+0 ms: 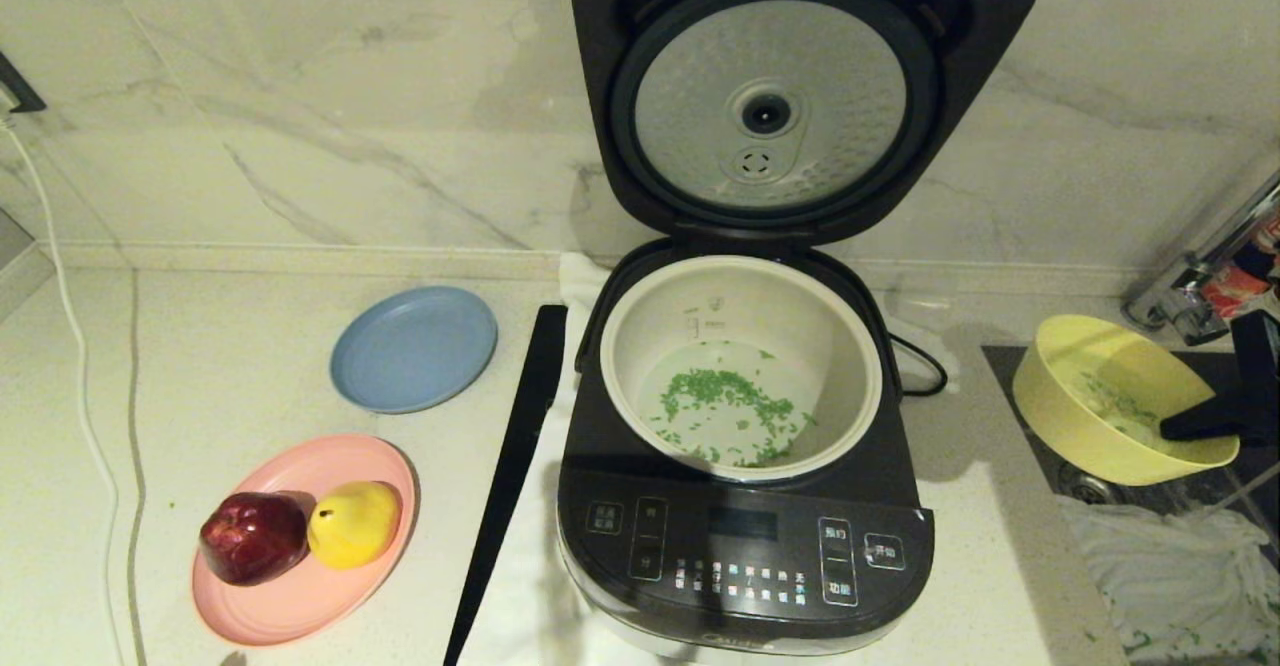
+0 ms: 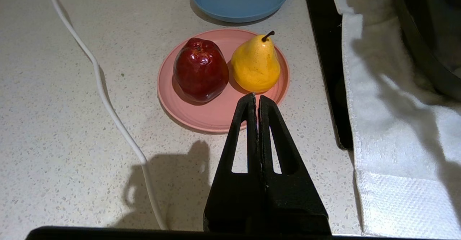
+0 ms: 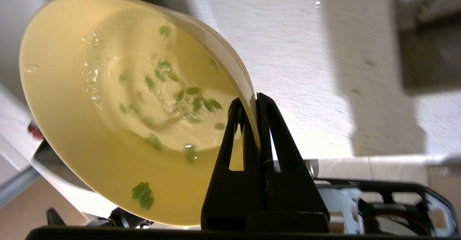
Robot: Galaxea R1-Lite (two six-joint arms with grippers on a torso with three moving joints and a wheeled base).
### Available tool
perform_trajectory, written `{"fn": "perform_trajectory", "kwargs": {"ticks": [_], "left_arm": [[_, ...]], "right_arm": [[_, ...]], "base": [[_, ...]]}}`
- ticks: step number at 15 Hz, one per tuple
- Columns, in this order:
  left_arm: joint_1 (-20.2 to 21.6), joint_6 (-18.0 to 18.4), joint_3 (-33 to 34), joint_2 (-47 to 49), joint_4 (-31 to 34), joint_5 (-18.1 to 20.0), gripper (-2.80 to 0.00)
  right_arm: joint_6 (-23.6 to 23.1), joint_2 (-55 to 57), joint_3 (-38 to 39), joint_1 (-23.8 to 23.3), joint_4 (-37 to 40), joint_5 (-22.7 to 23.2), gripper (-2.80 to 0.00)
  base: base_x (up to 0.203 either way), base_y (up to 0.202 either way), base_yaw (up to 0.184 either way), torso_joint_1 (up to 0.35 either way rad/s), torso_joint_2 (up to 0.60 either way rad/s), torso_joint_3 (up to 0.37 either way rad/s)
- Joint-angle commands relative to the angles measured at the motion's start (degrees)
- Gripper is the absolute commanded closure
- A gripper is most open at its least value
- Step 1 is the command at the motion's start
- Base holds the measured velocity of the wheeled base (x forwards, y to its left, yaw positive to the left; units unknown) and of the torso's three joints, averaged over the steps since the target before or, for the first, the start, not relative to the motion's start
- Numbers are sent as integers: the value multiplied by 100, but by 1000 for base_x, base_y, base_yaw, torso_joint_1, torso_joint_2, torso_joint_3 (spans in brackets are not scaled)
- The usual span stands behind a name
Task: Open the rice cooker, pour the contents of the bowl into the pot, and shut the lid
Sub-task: Pour the water from the bowl into the rice cooker
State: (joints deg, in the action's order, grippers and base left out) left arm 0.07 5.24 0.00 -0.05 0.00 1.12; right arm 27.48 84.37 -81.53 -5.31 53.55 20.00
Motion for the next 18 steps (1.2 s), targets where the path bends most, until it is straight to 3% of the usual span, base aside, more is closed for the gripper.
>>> {"fn": "perform_trajectory", "kwargs": {"ticks": [1, 4, 8, 14, 18], "left_arm": [[1, 3, 52, -4, 0, 2, 0], [0, 3, 53, -4, 0, 2, 0], [-1, 3, 48, -4, 0, 2, 0], [1, 3, 53, -4, 0, 2, 0], [-7, 3, 53, -4, 0, 2, 0]], "right_arm": [[315, -61, -365, 876, -7, -443, 0], [807, 125, -1017, 2050, -102, -1385, 0], [1215, 717, -1793, 3222, -132, -2428, 0], [1440, 1693, -2886, 4191, -314, -3590, 0], [1436, 1908, -2878, 4319, -984, -4194, 0]], "base": [[0, 0, 0, 0, 0, 0], [0, 0, 0, 0, 0, 0], [0, 0, 0, 0, 0, 0], [0, 0, 0, 0, 0, 0], [0, 0, 0, 0, 0, 0]]}}
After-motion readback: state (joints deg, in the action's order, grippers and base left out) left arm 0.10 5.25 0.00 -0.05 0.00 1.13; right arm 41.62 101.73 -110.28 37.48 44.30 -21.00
